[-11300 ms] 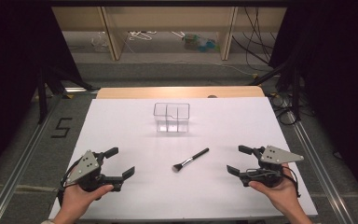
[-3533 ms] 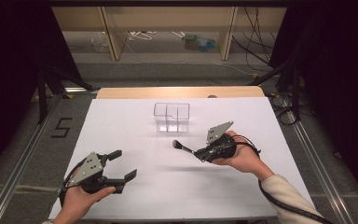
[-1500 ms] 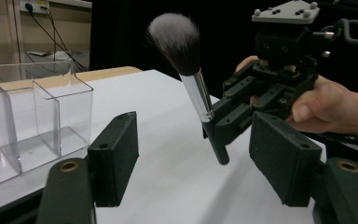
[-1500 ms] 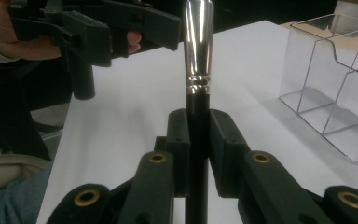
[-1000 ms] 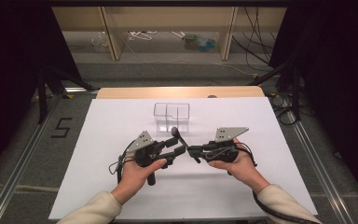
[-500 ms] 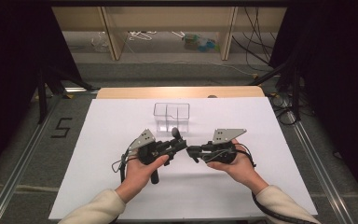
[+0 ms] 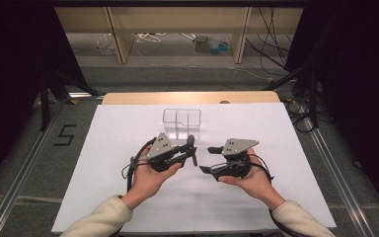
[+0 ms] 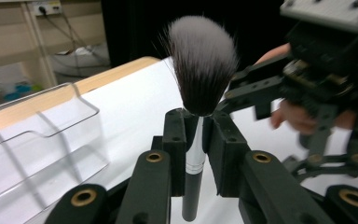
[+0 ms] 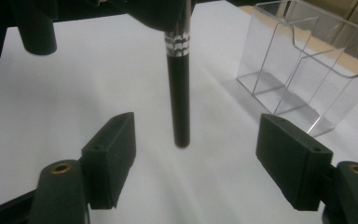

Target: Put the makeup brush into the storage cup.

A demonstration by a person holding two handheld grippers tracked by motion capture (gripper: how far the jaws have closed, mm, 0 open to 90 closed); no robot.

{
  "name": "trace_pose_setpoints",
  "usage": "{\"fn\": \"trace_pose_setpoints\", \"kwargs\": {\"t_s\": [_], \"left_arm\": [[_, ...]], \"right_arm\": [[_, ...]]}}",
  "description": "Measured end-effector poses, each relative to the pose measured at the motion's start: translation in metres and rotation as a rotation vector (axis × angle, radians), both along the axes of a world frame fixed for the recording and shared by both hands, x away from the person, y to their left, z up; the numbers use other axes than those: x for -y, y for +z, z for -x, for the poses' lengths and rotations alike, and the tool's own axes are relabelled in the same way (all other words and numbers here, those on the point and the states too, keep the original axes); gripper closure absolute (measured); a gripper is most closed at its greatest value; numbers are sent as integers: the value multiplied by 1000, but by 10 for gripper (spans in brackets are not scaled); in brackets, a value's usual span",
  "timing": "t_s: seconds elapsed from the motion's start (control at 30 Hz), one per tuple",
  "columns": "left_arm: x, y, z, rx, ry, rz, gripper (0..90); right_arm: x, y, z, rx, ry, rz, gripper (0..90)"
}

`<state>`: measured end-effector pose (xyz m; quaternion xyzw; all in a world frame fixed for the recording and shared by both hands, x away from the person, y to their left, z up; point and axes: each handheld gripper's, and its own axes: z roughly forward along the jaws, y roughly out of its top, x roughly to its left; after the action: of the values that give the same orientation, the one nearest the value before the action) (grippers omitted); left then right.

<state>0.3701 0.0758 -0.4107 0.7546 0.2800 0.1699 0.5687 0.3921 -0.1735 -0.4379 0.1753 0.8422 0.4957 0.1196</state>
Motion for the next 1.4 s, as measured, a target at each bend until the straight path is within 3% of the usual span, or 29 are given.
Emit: {"fn": "trace_pose_setpoints", "kwargs": {"t_s": [0.17,0.33,0.37,0.63,0.73,0.77,1.1,1.17,1.2,1.3,1.33,1.4], "left_arm": [[-1,-2,-3,-29,21,-46,775],[0,-3,-5,-29,18,-76,775],[1,-3,-4,-34,18,-72,775],[8,-1,-4,-31,-4,-76,775],[10,-1,-3,-32,-13,-77,775],[12,-1,-2,-34,-17,-76,775],[13,-1,-3,-47,-24,-55,774],[13,-1,-3,-55,-26,-45,774],[13,-1,-3,-55,-21,-49,774],[13,-2,-2,-56,-21,-40,774],[13,-2,-2,-56,-22,-37,774],[13,-2,-2,-54,-17,-35,773]], "right_arm": [[-2,-2,6,-7,3,6,265],[-6,-3,7,-25,-3,4,247],[-8,-5,7,-21,-15,-16,248],[-14,-6,5,-44,-27,-40,256],[-15,-6,3,-50,-38,-52,293],[-17,-7,2,-44,-45,-77,351],[-22,-8,-4,-45,-41,-95,540],[-22,-8,-5,-57,-44,-93,614],[-24,-10,-5,-57,-42,-134,647],[-24,-10,-6,-67,-30,-133,695],[-24,-10,-7,-63,-13,-146,773],[-25,-10,-8,-71,-7,-145,781]]}}
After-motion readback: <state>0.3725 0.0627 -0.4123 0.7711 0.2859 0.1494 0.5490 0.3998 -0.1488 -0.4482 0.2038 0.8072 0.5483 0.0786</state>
